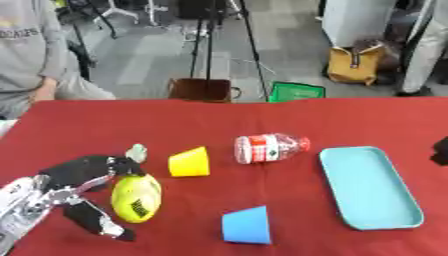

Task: Pick up objects on the table and place them in the box.

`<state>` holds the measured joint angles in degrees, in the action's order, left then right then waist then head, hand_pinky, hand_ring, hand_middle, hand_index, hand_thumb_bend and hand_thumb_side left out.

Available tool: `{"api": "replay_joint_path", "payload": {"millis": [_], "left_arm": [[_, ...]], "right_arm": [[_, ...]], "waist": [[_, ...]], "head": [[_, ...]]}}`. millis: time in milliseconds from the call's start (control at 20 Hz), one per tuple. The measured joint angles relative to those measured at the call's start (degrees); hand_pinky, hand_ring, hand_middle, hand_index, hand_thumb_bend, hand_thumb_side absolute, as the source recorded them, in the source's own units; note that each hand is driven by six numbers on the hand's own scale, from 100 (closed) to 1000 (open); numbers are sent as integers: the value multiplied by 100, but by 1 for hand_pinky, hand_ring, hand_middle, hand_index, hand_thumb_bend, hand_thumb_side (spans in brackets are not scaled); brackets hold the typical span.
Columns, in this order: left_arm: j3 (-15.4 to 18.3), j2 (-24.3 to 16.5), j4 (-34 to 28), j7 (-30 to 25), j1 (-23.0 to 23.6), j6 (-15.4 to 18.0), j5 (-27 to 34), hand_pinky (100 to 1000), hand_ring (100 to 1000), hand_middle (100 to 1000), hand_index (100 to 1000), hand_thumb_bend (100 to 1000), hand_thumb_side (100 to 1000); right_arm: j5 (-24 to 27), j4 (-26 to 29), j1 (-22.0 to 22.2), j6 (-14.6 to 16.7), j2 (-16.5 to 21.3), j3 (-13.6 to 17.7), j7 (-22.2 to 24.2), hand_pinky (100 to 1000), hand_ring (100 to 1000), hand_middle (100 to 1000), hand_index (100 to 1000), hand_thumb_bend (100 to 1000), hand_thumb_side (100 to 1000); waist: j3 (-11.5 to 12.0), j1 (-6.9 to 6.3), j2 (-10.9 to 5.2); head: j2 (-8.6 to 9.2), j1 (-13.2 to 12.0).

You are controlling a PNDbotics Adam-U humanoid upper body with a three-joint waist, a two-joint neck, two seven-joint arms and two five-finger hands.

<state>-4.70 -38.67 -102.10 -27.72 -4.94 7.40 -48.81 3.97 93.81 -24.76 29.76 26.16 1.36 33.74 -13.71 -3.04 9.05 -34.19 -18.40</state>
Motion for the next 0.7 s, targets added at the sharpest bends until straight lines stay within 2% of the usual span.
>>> {"api": "replay_joint_path", "payload": {"millis": [300,350,500,550,700], "left_arm": [[106,155,201,192,-23,-80,-574,727,742,761,871,1000,612],[106,176,232,258,-24,-91,-673,649,675,717,836,1000,556],[103,283,357,480,-51,-164,-976,649,675,717,836,1000,556],[100,314,398,563,-52,-183,-1075,565,590,648,795,965,467],[95,400,530,826,-66,-264,-1279,528,561,623,776,947,428]], "right_arm": [[9,-8,0,-1,-2,0,3,603,646,674,749,205,430],[11,-9,0,-1,-2,-1,4,603,645,673,749,205,431],[14,-11,0,1,-3,-12,8,603,645,673,749,205,431],[15,-12,0,3,-5,-16,11,603,643,672,749,206,431],[16,-24,0,7,-10,-29,15,603,643,672,748,205,431]], "waist": [[-6,7,-15],[-7,10,-15],[-8,30,-15],[-8,35,-15],[-11,35,-15]], "head": [[0,5],[0,7],[0,15],[1,17],[1,19]]}}
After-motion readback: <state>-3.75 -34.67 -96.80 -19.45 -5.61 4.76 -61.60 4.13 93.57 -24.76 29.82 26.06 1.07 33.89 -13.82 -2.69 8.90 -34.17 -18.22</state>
